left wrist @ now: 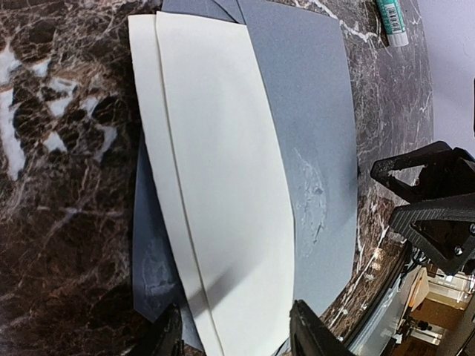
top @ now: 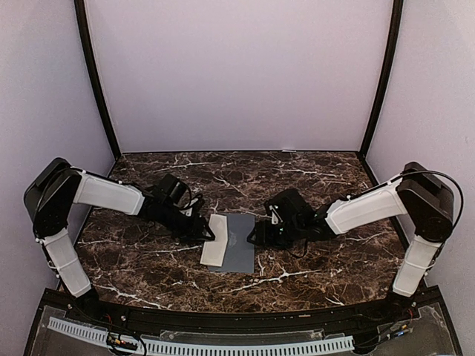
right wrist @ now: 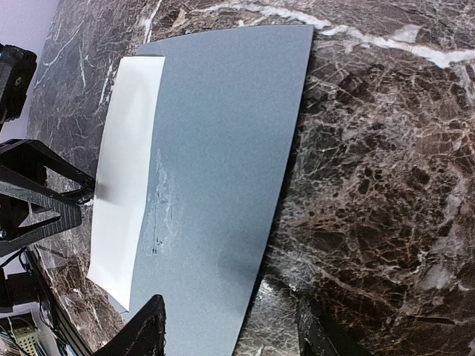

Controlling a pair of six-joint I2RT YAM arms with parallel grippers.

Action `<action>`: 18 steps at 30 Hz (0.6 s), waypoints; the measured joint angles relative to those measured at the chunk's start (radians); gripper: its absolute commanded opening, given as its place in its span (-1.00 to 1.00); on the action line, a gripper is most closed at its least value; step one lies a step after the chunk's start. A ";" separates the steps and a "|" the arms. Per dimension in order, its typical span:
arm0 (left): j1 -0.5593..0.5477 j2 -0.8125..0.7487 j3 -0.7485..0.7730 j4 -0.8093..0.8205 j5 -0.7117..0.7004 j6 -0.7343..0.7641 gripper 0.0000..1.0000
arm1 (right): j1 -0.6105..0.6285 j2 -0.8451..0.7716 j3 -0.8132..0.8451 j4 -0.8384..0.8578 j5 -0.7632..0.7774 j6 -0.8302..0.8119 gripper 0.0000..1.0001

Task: Place the letter into the envelope and seal it
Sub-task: Place the letter in the envelope.

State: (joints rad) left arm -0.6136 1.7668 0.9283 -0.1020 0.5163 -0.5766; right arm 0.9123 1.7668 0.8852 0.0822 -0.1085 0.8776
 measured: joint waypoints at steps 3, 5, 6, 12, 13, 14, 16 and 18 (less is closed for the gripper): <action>-0.002 0.006 0.000 0.001 0.001 0.000 -0.03 | 0.000 0.003 0.000 0.001 -0.003 0.000 0.14; -0.002 0.010 0.000 0.005 0.005 -0.003 -0.03 | 0.000 0.006 0.000 0.002 -0.006 0.000 0.14; -0.002 0.012 0.000 0.007 0.007 -0.003 -0.03 | 0.000 0.006 0.000 0.002 -0.006 0.000 0.14; -0.007 0.027 0.007 0.024 0.027 -0.007 -0.03 | 0.000 0.018 0.000 0.018 -0.012 0.001 0.11; -0.008 0.029 0.009 0.024 0.029 -0.007 -0.03 | 0.000 0.020 0.000 0.022 -0.013 0.002 0.11; -0.009 0.032 0.013 0.024 0.031 -0.007 -0.04 | 0.000 0.023 0.000 0.026 -0.015 0.003 0.10; -0.011 0.038 0.021 0.024 0.033 -0.007 -0.08 | 0.000 0.026 0.000 0.032 -0.019 0.004 0.08; -0.013 0.042 0.026 0.023 0.034 -0.007 -0.21 | 0.000 0.029 0.000 0.037 -0.024 0.005 0.06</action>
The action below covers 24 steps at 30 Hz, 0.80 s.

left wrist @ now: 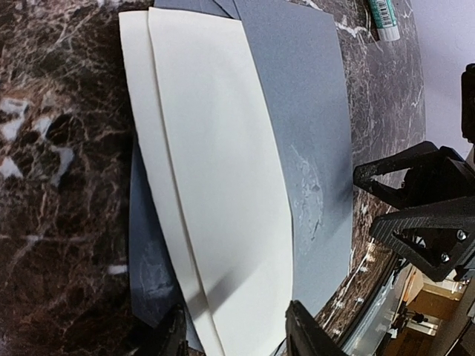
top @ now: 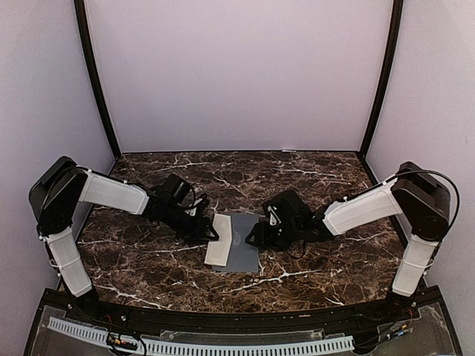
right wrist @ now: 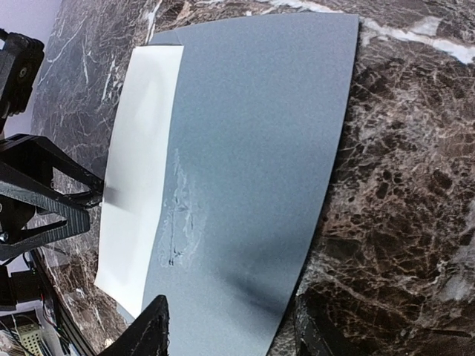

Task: Place the letter into the envelope and seal it
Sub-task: Place the letter in the envelope.

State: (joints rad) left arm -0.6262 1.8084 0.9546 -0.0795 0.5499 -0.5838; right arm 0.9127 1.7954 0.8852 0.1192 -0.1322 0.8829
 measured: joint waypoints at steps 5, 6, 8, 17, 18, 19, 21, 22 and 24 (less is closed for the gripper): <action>-0.001 0.023 0.025 -0.005 0.010 0.006 -0.39 | 0.000 0.007 0.001 0.012 -0.005 0.002 0.03; -0.001 0.029 0.028 -0.006 0.011 0.007 -0.42 | 0.000 0.008 0.001 0.013 -0.006 0.002 0.02; -0.001 0.037 0.031 -0.008 0.011 0.008 -0.49 | 0.000 0.009 0.001 0.016 -0.006 0.002 0.01; -0.007 0.055 0.042 -0.013 0.016 0.009 -0.70 | 0.000 0.014 0.005 0.017 -0.008 0.002 -0.02; -0.008 0.057 0.043 -0.013 0.018 0.009 -0.71 | 0.000 0.014 0.005 0.017 -0.008 0.002 -0.03; -0.010 0.060 0.045 -0.012 0.018 0.008 -0.73 | 0.000 0.015 0.005 0.017 -0.008 0.002 -0.03; -0.012 0.064 0.045 -0.012 0.021 0.008 -0.74 | 0.000 0.015 0.005 0.018 -0.009 0.002 -0.03; -0.013 0.065 0.046 -0.013 0.023 0.007 -0.74 | 0.000 0.015 0.005 0.018 -0.010 0.002 -0.04; -0.016 0.069 0.052 -0.014 0.027 0.007 -0.77 | 0.000 0.016 0.005 0.019 -0.011 0.002 -0.04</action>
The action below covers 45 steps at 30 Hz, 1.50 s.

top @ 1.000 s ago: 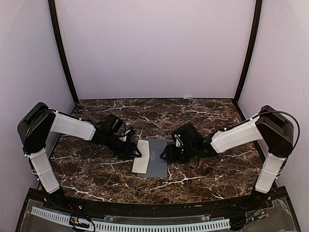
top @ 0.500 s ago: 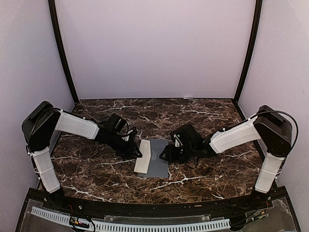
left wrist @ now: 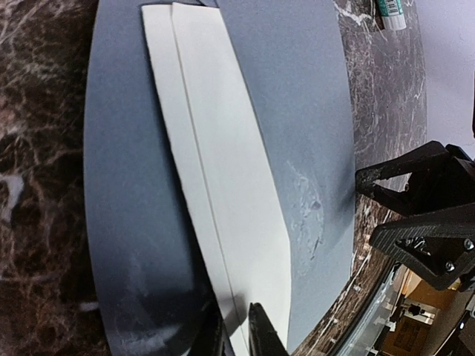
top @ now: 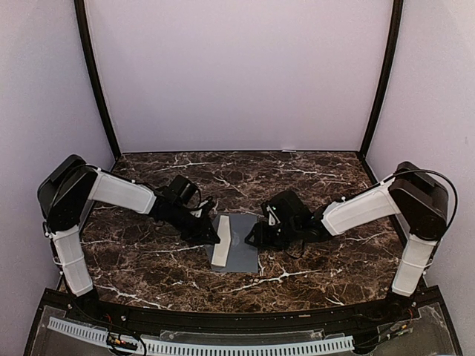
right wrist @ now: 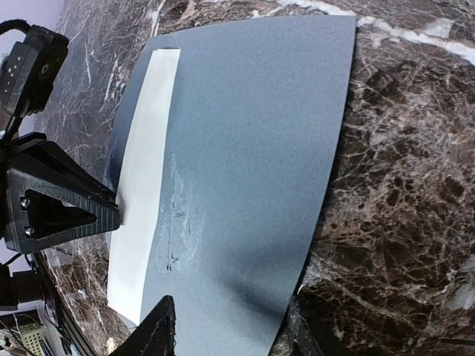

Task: Place the letter into the envelope and seal it
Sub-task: Place the letter in the envelope.

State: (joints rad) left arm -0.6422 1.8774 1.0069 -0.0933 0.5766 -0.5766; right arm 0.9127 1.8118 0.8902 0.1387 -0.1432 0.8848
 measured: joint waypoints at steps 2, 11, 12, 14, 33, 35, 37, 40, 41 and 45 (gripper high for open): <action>-0.004 0.007 0.011 0.002 0.004 -0.002 -0.78 | 0.000 0.003 0.000 0.006 -0.003 0.000 -0.04; -0.024 0.039 0.048 0.010 0.018 -0.010 -0.79 | 0.000 0.010 0.002 0.019 -0.016 0.000 -0.05; -0.026 0.043 0.050 0.010 0.019 -0.011 -0.79 | 0.000 0.010 0.003 0.019 -0.016 0.000 -0.06; -0.031 0.049 0.052 0.013 0.022 -0.013 -0.79 | 0.000 0.011 0.004 0.019 -0.017 0.000 -0.06; -0.046 0.093 0.103 0.032 0.045 -0.037 -0.77 | 0.000 0.021 0.015 0.024 -0.023 0.010 -0.06; -0.047 0.093 0.107 0.032 0.043 -0.037 -0.77 | 0.000 0.022 0.015 0.025 -0.026 0.010 -0.06; -0.048 0.093 0.108 0.032 0.042 -0.037 -0.77 | 0.000 0.023 0.016 0.026 -0.027 0.010 -0.06; -0.050 0.093 0.114 0.032 0.038 -0.036 -0.72 | 0.000 0.023 0.017 0.025 -0.026 0.009 -0.06; -0.050 0.093 0.117 0.031 0.035 -0.033 -0.68 | 0.000 0.023 0.017 0.024 -0.025 0.008 -0.06; -0.053 0.093 0.142 0.003 0.008 -0.001 -0.52 | 0.003 0.021 0.023 0.006 -0.014 0.002 -0.04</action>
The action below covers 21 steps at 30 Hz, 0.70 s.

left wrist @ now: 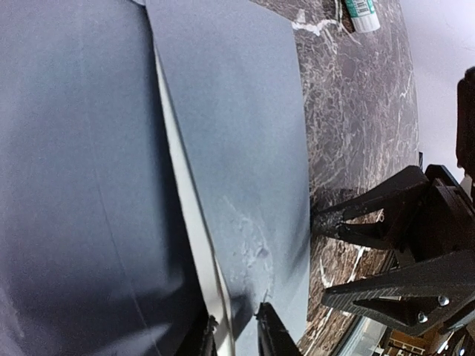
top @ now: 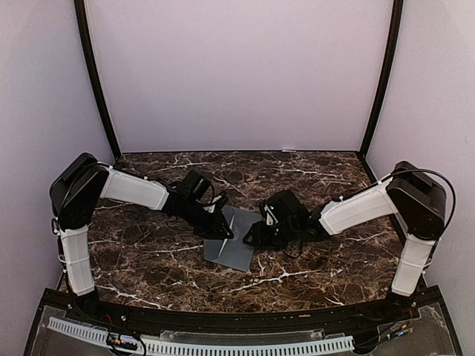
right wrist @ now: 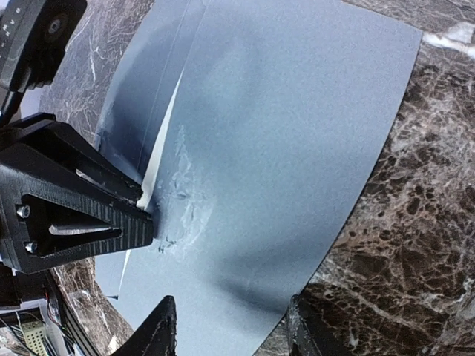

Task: Place the letter into the envelope and seal it
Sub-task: Place the letter in the envelope.

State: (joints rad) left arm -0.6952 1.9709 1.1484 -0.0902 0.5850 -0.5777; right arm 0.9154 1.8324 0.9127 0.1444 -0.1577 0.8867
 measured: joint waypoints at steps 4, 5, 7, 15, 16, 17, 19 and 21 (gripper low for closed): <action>-0.001 -0.004 0.015 -0.034 -0.028 0.040 -0.30 | 0.002 -0.019 0.000 -0.032 0.016 -0.010 -0.02; -0.002 -0.006 0.015 -0.045 -0.035 0.046 -0.27 | 0.002 -0.029 0.000 -0.042 0.025 -0.011 -0.01; -0.002 -0.014 0.014 -0.061 -0.050 0.057 -0.21 | 0.002 -0.046 0.000 -0.056 0.035 -0.014 0.00; -0.002 -0.074 -0.032 -0.051 -0.065 0.061 -0.17 | 0.002 -0.067 -0.004 -0.091 0.051 -0.013 0.07; -0.002 -0.074 -0.038 -0.042 -0.062 0.057 -0.17 | 0.002 -0.067 -0.006 -0.093 0.051 -0.013 0.07; -0.002 -0.074 -0.044 -0.035 -0.058 0.052 -0.17 | 0.002 -0.067 -0.009 -0.093 0.052 -0.011 0.07; -0.002 -0.074 -0.053 -0.028 -0.048 0.045 -0.17 | 0.002 -0.067 -0.014 -0.093 0.052 -0.009 0.08; -0.003 -0.074 -0.057 -0.018 -0.040 0.041 -0.17 | 0.002 -0.067 -0.019 -0.092 0.051 -0.006 0.08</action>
State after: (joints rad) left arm -0.6979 1.8973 1.0916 -0.1078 0.5446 -0.5365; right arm 0.9176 1.7653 0.8932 0.0521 -0.1062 0.8810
